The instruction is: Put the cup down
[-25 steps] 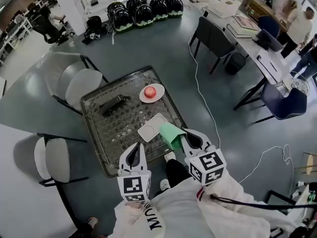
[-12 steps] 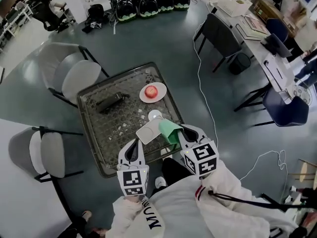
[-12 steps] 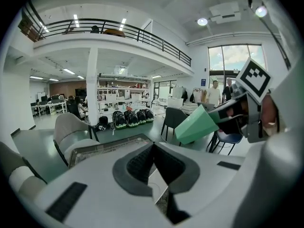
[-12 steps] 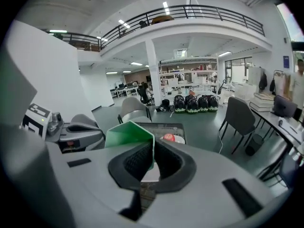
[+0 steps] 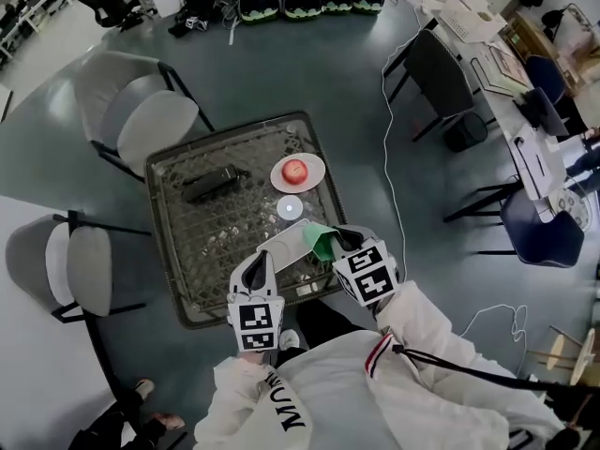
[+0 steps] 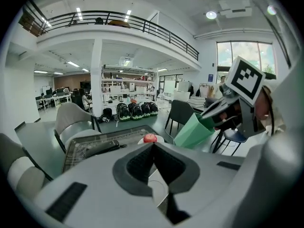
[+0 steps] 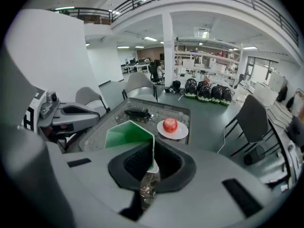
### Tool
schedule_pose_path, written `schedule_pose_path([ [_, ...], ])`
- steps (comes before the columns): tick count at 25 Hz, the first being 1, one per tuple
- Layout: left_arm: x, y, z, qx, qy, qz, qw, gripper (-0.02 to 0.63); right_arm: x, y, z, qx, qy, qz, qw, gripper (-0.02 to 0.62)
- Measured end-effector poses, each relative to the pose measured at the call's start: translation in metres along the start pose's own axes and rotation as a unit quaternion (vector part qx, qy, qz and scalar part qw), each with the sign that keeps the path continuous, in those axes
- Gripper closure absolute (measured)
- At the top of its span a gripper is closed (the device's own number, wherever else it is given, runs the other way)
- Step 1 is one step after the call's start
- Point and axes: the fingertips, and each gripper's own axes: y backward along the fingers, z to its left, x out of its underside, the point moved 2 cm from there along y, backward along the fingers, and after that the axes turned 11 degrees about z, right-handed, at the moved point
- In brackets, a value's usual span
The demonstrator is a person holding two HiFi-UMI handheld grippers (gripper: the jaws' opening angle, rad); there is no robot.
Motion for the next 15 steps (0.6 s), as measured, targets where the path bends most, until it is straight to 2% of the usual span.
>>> schedule_pose_path([
  [7,0.020,-0.035,0.008,-0.016,0.021,0.030,0.9992,0.595,-0.002,-0.055,-0.007,-0.022,0.062,0.075,0.995,0.586],
  [12,0.027,-0.053,0.015,-0.025,0.036,0.041,0.9982,0.595,-0.001,-0.090,-0.003,-0.042,0.099,0.130,0.986,0.586],
  [15,0.031,-0.060,0.018,-0.032,0.048,0.042,0.9975,0.595,-0.002,-0.109,0.000,-0.054,0.122,0.146,0.980,0.586],
])
